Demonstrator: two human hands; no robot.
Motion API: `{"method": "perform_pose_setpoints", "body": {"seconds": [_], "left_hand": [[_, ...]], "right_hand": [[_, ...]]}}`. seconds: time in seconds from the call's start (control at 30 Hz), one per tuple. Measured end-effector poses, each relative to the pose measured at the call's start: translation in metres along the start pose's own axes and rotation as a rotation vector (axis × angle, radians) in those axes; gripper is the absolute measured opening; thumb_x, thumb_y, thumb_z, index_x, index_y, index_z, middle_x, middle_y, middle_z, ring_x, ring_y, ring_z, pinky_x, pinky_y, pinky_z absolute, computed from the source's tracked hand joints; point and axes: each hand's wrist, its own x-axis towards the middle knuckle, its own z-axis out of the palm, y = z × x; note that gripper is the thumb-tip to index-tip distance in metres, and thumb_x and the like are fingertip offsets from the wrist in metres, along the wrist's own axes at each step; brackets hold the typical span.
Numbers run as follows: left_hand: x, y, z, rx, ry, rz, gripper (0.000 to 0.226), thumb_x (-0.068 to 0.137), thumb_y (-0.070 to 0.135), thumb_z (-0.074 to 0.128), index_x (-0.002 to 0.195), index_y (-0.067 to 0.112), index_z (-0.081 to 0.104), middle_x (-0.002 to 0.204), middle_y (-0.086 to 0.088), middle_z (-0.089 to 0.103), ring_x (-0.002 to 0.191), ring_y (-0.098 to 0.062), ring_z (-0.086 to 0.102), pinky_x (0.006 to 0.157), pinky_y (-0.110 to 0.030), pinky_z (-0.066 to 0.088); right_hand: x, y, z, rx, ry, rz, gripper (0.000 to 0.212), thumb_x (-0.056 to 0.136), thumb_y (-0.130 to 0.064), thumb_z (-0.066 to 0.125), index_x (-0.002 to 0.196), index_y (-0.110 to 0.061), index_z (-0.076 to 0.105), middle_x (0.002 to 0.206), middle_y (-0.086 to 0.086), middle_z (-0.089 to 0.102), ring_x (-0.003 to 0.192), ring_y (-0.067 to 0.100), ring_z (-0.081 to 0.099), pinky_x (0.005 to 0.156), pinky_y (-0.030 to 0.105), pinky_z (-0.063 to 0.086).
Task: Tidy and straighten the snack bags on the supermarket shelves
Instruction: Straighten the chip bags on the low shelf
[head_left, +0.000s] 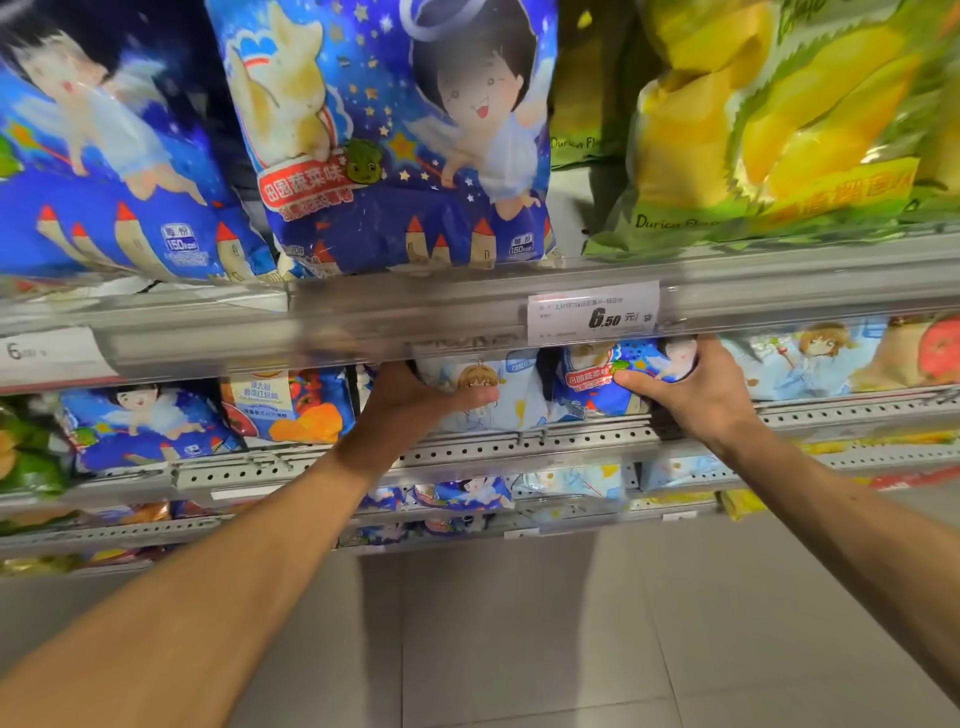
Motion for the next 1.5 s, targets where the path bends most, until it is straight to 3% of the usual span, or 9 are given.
{"method": "perform_pose_setpoints", "body": {"seconds": [0.43, 0.57, 0.7, 0.8, 0.9, 1.0, 1.2, 1.37, 1.5], "left_hand": [[-0.006, 0.011, 0.001, -0.069, 0.134, -0.03, 0.035, 0.07, 0.025, 0.089, 0.099, 0.037, 0.075, 0.1, 0.011, 0.077, 0.093, -0.005, 0.072, 0.07, -0.015, 0.055], [-0.009, 0.015, 0.002, -0.114, 0.196, -0.102, 0.038, 0.066, 0.025, 0.089, 0.1, 0.025, 0.073, 0.095, 0.01, 0.078, 0.089, -0.007, 0.073, 0.065, -0.013, 0.055], [-0.008, 0.02, 0.012, -0.139, 0.268, -0.125, 0.055, 0.069, 0.011, 0.088, 0.119, 0.014, 0.067, 0.106, 0.006, 0.074, 0.092, 0.001, 0.07, 0.065, -0.007, 0.052], [-0.002, 0.019, 0.021, -0.103, 0.278, -0.12, 0.052, 0.071, 0.014, 0.088, 0.117, 0.02, 0.066, 0.104, 0.011, 0.071, 0.083, 0.013, 0.066, 0.061, -0.002, 0.048], [0.007, 0.019, 0.031, -0.089, 0.258, -0.137, 0.052, 0.076, 0.007, 0.082, 0.124, 0.014, 0.064, 0.118, -0.002, 0.069, 0.103, -0.003, 0.067, 0.092, -0.02, 0.054], [0.014, 0.017, 0.044, -0.102, 0.244, -0.12, 0.061, 0.073, -0.009, 0.077, 0.13, -0.005, 0.057, 0.13, -0.016, 0.063, 0.116, -0.025, 0.063, 0.108, -0.039, 0.047], [0.012, 0.032, 0.085, -0.149, 0.27, -0.104, 0.053, 0.068, -0.018, 0.078, 0.116, -0.001, 0.062, 0.099, 0.007, 0.073, 0.084, 0.008, 0.069, 0.073, -0.006, 0.05], [0.017, 0.04, 0.121, -0.026, 0.162, -0.19, 0.027, 0.072, 0.024, 0.088, 0.091, 0.012, 0.073, 0.075, 0.016, 0.07, 0.067, 0.005, 0.066, 0.055, -0.002, 0.043], [0.023, 0.043, 0.149, 0.043, 0.173, -0.268, 0.047, 0.066, 0.045, 0.09, 0.061, 0.021, 0.05, 0.047, 0.019, 0.044, 0.047, -0.001, 0.047, 0.045, -0.008, 0.032]], "right_hand": [[-0.013, -0.02, -0.007, 0.07, 0.044, -0.001, 0.047, 0.067, -0.034, 0.094, 0.097, -0.011, 0.067, 0.089, 0.003, 0.075, 0.084, 0.023, 0.073, 0.081, 0.04, 0.059], [-0.024, -0.019, -0.014, 0.123, 0.026, 0.005, 0.051, 0.069, -0.028, 0.094, 0.106, -0.01, 0.064, 0.093, 0.004, 0.074, 0.082, 0.021, 0.07, 0.076, 0.033, 0.057], [-0.027, -0.019, -0.025, 0.115, 0.021, 0.003, 0.055, 0.071, -0.026, 0.092, 0.112, -0.02, 0.056, 0.094, -0.016, 0.065, 0.08, -0.006, 0.059, 0.066, -0.001, 0.042], [-0.028, -0.022, -0.036, 0.142, 0.018, 0.009, 0.056, 0.073, -0.026, 0.091, 0.117, -0.015, 0.056, 0.098, -0.01, 0.066, 0.083, -0.001, 0.061, 0.066, 0.002, 0.044], [-0.034, -0.019, -0.047, 0.229, 0.009, 0.042, 0.06, 0.075, -0.025, 0.09, 0.125, -0.01, 0.06, 0.112, 0.008, 0.072, 0.093, 0.025, 0.071, 0.072, 0.029, 0.061], [-0.043, -0.005, -0.062, 0.255, -0.003, 0.097, 0.05, 0.074, -0.023, 0.09, 0.117, -0.014, 0.065, 0.103, 0.005, 0.076, 0.09, 0.023, 0.073, 0.079, 0.043, 0.062], [-0.067, 0.033, -0.1, 0.348, 0.026, 0.182, 0.046, 0.069, -0.026, 0.091, 0.109, -0.019, 0.069, 0.09, -0.003, 0.079, 0.078, 0.015, 0.072, 0.079, 0.04, 0.06], [-0.077, 0.059, -0.134, 0.412, 0.085, 0.22, 0.05, 0.065, -0.024, 0.088, 0.11, -0.015, 0.07, 0.1, -0.002, 0.079, 0.092, 0.021, 0.077, 0.077, 0.037, 0.064], [-0.083, 0.071, -0.152, 0.438, 0.061, 0.233, 0.049, 0.069, -0.018, 0.085, 0.114, -0.009, 0.069, 0.102, 0.001, 0.079, 0.089, 0.02, 0.077, 0.067, 0.027, 0.062]]}}
